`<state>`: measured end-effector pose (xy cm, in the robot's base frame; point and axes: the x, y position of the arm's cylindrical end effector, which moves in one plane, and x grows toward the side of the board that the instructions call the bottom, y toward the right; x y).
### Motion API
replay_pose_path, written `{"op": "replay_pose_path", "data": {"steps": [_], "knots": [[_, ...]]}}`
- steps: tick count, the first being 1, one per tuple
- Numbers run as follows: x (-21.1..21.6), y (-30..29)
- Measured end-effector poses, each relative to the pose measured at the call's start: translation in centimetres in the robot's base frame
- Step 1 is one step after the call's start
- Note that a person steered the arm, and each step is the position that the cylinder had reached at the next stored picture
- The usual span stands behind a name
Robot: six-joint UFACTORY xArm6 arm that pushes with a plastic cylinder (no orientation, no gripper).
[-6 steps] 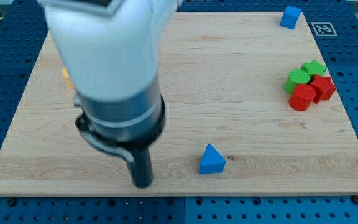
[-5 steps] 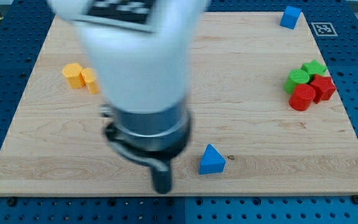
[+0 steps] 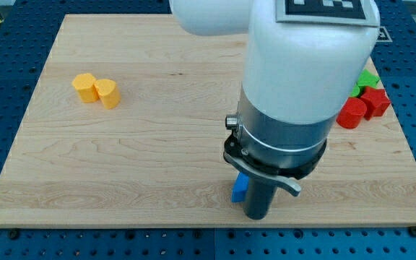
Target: Move the blue triangle up a bit
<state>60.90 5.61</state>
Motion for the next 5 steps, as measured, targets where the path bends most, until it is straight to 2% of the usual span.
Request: {"op": "replay_pose_path", "data": {"steps": [5], "knots": [[-4.1, -2.2]]}}
